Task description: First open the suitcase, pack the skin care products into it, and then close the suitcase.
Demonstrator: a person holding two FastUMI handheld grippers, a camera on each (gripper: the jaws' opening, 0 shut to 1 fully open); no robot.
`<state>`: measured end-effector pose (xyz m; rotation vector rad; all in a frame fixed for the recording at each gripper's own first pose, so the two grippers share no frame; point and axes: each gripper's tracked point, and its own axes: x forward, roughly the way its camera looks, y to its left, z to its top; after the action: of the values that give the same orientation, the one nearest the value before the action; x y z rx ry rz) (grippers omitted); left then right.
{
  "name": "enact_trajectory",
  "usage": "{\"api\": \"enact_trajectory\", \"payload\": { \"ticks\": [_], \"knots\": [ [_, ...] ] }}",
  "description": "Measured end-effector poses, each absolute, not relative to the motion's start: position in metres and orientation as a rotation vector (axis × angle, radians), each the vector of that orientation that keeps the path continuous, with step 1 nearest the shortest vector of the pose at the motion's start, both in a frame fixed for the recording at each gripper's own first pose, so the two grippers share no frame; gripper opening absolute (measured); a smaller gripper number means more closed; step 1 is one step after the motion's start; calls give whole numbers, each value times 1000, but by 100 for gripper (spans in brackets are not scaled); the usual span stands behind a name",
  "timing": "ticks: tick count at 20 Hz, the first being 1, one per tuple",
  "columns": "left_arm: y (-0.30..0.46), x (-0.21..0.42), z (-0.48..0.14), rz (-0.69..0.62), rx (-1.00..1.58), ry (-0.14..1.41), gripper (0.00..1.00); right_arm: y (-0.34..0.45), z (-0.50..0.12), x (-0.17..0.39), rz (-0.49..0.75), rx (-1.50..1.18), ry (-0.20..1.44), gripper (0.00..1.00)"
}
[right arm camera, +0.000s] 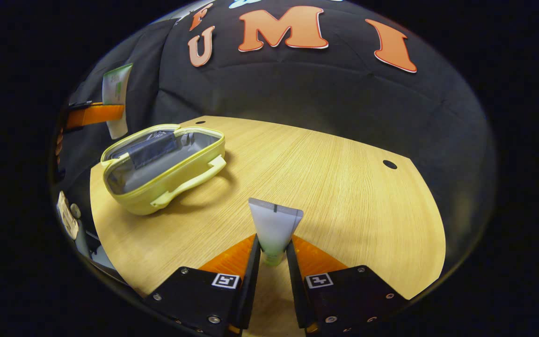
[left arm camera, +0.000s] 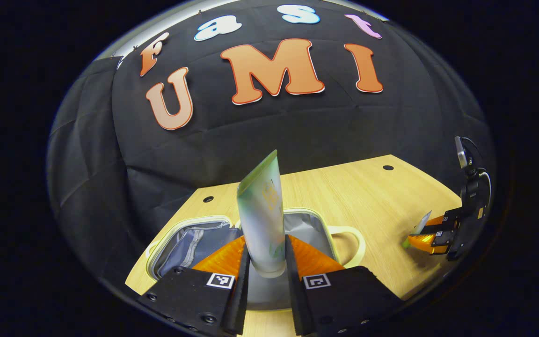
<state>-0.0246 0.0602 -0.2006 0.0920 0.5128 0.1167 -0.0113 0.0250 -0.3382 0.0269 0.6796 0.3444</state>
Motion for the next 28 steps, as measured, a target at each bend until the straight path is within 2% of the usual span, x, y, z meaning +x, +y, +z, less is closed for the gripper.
{"api": "enact_trajectory", "payload": {
  "ticks": [1,3,13,18,23,28],
  "knots": [
    [65,-23,-203,109,93,520,39,25,-333,-11,333,45,684,37],
    [76,-20,-210,91,93,539,39,29,-318,-12,323,65,680,36],
    [114,-10,-245,-56,60,594,39,101,-231,-13,342,60,607,36],
    [116,-8,-271,-153,44,642,39,157,-202,-11,401,14,572,36],
    [113,-4,-302,-209,-30,734,39,200,-203,-7,429,28,600,36],
    [110,-17,-340,-243,-94,899,39,226,-221,-5,447,30,656,36]
  ]
}}
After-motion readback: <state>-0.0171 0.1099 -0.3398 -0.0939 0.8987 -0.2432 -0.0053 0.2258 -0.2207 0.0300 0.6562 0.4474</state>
